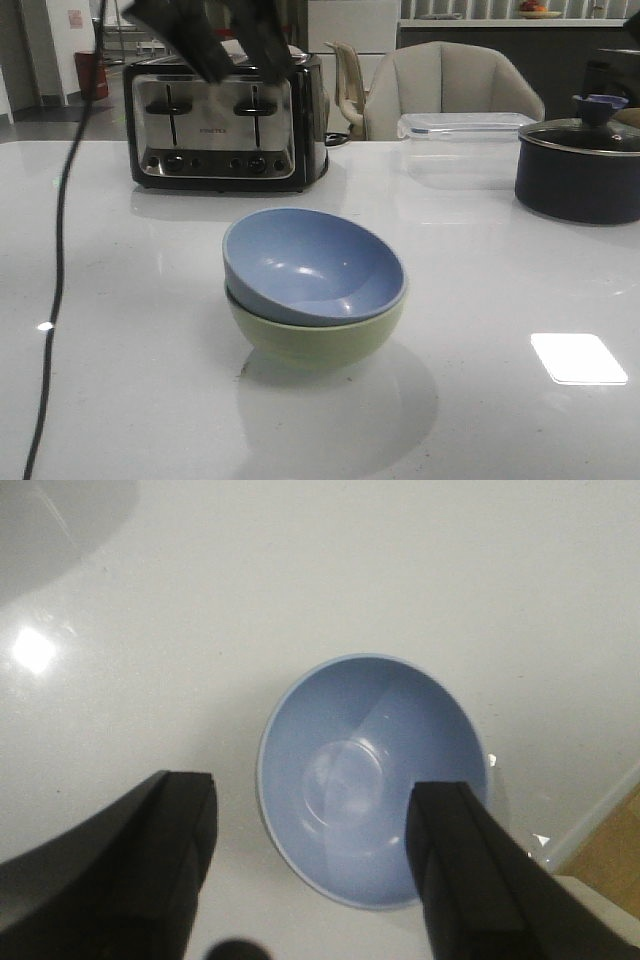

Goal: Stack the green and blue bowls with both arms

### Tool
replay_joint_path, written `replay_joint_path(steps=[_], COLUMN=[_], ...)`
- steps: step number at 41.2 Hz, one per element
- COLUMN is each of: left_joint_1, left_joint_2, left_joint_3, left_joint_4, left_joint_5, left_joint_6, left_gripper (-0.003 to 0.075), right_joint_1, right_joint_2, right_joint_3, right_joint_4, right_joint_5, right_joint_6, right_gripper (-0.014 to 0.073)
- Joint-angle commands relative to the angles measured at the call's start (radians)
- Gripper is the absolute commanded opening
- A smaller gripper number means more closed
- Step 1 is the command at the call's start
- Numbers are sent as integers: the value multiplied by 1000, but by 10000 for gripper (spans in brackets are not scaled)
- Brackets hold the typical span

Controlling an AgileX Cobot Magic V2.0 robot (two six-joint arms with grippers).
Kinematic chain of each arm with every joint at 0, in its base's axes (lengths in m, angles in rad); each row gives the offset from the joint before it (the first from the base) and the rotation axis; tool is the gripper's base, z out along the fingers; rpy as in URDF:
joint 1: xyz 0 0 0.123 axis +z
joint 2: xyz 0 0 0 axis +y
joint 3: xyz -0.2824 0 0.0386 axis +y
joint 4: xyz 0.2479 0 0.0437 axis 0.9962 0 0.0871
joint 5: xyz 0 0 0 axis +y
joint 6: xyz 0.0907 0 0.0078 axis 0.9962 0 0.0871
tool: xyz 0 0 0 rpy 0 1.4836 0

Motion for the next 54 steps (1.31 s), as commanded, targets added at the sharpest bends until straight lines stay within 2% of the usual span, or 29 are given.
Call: replay_joint_path(steps=[1,9,21,28,37,44,48,54], left_joint_1=[-21,-23,-23,-23,-23,-23,-21,-21], left_joint_2=[-164,-415,-780,-938,-1022,-1021,-1021,-1021], left_joint_3=[43,228,605,764,820,822,822,822], left_joint_4=[-9,8,42,46,46,47,47,47], left_joint_5=[-40,-92,-256,-314,-333,-331,-331,-331], left_joint_6=[2,3,3,3,3,3,3,3], left_gripper=[477,477,477,477,477,472,397,202], right_joint_1=[1,1,1,-11,-11,-11,-11,-11], right_joint_2=[-7,-7,-7,-13,-31,-50,-50,-50], right_joint_3=[-29,-29,-29,-29,-21,12,18,25], right_joint_4=[1,9,19,-84,-109,-109,-109,-109], right_joint_5=[-74,-67,-38,-20,83,32,19,10], right_joint_6=[-11,-11,-9,103,133,133,133,133], right_gripper=[444,444,444,442,442,440,368,171])
